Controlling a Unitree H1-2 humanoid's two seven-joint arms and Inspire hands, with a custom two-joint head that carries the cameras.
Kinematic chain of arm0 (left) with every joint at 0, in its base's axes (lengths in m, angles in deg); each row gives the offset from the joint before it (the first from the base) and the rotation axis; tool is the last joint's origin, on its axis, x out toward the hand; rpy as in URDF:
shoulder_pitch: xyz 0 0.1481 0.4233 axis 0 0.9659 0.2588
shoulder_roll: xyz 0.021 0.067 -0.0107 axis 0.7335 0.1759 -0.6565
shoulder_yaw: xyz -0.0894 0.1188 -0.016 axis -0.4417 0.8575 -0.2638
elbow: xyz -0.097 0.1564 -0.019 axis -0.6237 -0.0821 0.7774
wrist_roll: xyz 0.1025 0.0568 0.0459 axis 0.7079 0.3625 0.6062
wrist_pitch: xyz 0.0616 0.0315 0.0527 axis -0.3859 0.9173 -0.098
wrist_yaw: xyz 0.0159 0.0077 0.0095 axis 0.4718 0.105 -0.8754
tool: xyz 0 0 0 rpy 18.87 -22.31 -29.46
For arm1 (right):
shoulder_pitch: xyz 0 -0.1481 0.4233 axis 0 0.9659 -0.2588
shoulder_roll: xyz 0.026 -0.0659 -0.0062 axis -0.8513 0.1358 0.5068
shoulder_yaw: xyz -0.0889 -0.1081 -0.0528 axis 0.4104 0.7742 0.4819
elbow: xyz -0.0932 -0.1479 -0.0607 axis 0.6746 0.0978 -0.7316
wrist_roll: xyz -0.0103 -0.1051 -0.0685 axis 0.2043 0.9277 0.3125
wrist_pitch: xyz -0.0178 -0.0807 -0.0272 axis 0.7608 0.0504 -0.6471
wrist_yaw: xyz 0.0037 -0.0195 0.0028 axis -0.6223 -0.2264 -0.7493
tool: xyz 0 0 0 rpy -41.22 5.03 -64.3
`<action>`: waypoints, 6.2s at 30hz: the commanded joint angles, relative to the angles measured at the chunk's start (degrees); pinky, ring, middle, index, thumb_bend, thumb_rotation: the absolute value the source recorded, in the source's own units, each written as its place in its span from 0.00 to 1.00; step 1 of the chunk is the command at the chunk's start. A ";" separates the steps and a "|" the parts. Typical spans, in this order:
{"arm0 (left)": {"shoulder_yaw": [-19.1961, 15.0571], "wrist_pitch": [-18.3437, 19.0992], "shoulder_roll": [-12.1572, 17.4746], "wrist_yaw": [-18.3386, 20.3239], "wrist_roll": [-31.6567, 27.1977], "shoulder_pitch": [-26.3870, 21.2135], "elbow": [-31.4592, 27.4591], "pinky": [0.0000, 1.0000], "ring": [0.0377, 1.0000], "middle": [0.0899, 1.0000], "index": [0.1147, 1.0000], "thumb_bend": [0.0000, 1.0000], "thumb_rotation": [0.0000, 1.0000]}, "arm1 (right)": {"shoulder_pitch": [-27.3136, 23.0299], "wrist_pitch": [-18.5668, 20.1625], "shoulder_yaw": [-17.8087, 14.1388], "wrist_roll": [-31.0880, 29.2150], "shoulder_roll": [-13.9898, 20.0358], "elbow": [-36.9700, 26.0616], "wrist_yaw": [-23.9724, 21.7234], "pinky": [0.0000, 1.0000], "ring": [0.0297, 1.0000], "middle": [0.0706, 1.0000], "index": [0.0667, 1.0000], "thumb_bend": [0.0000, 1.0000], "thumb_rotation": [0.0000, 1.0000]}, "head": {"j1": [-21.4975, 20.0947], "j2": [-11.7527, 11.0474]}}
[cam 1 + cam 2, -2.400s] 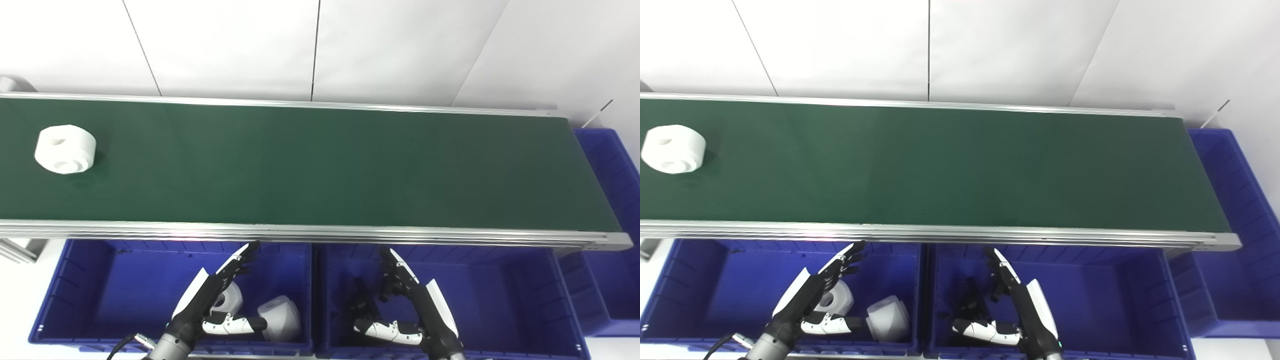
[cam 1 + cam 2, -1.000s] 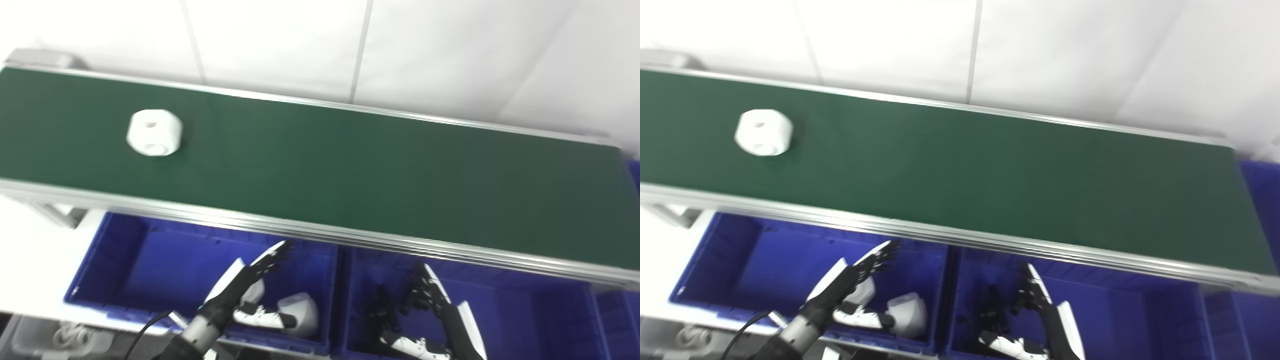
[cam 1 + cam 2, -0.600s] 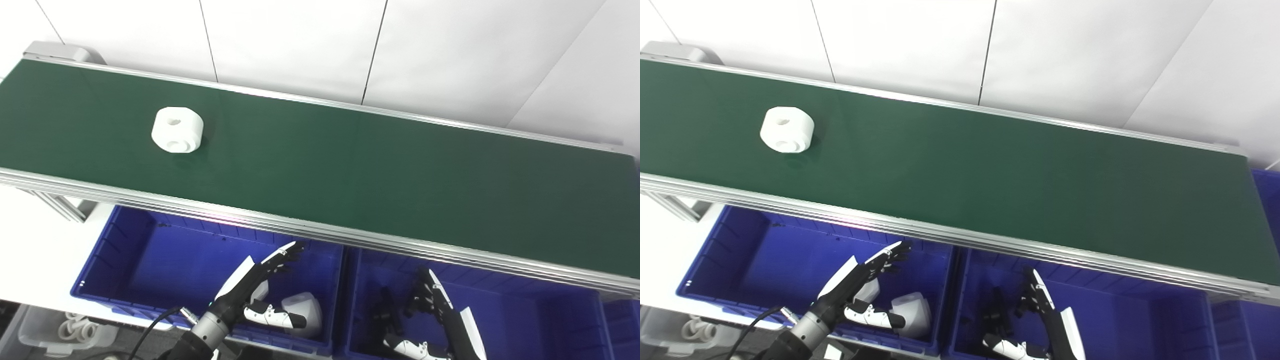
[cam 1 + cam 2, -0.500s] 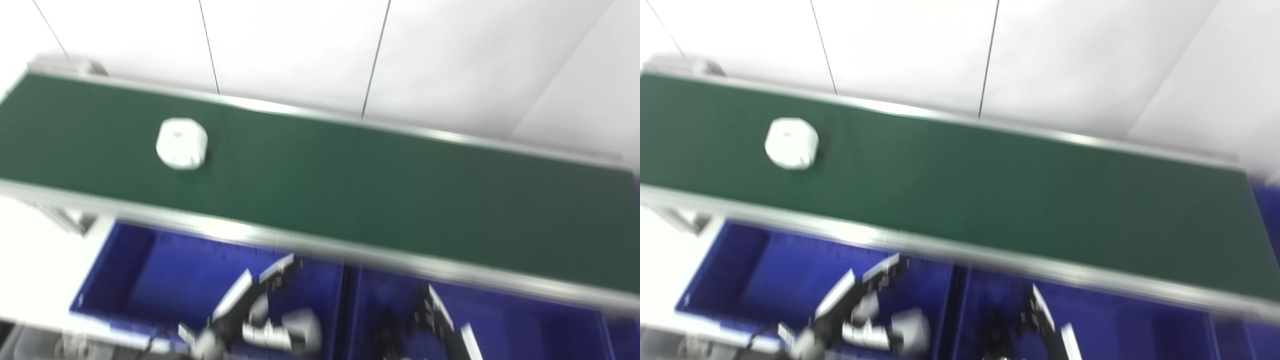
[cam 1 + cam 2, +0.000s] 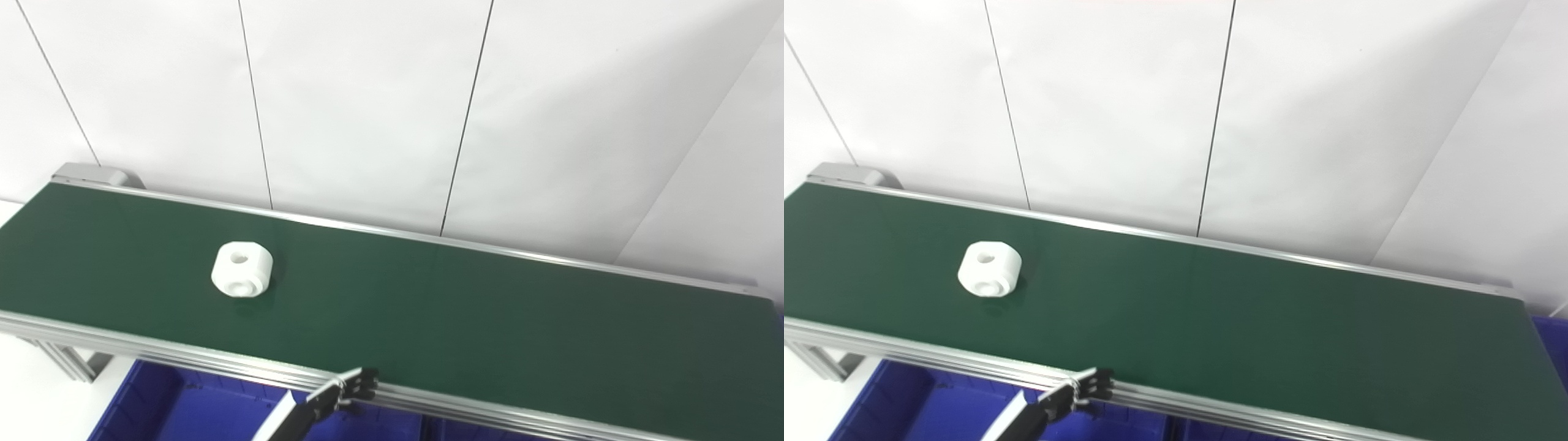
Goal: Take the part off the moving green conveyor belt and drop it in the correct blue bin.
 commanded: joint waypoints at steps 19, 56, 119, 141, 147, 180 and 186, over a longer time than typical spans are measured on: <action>-12.55 -0.78 -0.31 12.78 0.46 -9.28 -5.77 0.78 0.88 0.91 0.87 0.87 0.39 | -2.03 -3.62 0.48 -0.25 0.24 0.19 1.77 0.74 0.85 0.89 0.90 0.89 0.35 | 1.56 3.41; -13.56 27.67 2.54 18.09 31.59 -36.09 12.74 0.85 0.90 0.96 0.92 0.82 0.16 | -2.74 -3.22 0.11 -2.98 -0.36 -1.42 1.84 0.82 0.87 0.90 0.92 0.88 0.36 | 4.09 7.96; -22.74 -1.01 1.97 9.97 8.18 -10.86 11.27 0.46 0.45 0.47 0.40 0.50 0.00 | 0.34 -0.10 1.21 -2.07 -1.89 -10.51 1.94 0.80 0.85 0.88 0.90 0.88 0.38 | -7.75 19.68; -17.70 4.62 5.51 16.53 12.55 1.30 7.00 0.46 0.42 0.45 0.44 0.50 0.00 | 0.79 1.65 -0.92 -3.37 -2.82 -15.54 0.64 0.76 0.83 0.86 0.88 0.88 0.36 | -7.91 24.32; -17.49 10.18 4.89 15.97 21.14 0.11 8.08 0.53 0.44 0.47 0.42 0.50 0.00 | 1.10 1.66 -1.07 -3.91 -2.90 -15.76 0.43 0.78 0.83 0.86 0.88 0.88 0.34 | -7.90 24.29; -11.44 -0.21 -6.05 30.58 -10.39 -0.10 8.35 0.84 0.88 0.88 0.88 0.95 0.33 | 3.44 5.32 0.49 -0.47 -0.66 -18.13 -3.43 0.73 0.82 0.86 0.91 0.91 0.40 | -11.81 20.90; -12.21 -1.86 -6.72 29.51 -7.03 0.05 11.08 0.83 0.87 0.88 0.88 0.93 0.34 | 3.87 5.19 0.46 0.13 -0.60 -18.14 -3.33 0.73 0.83 0.88 0.91 0.90 0.36 | -15.48 19.90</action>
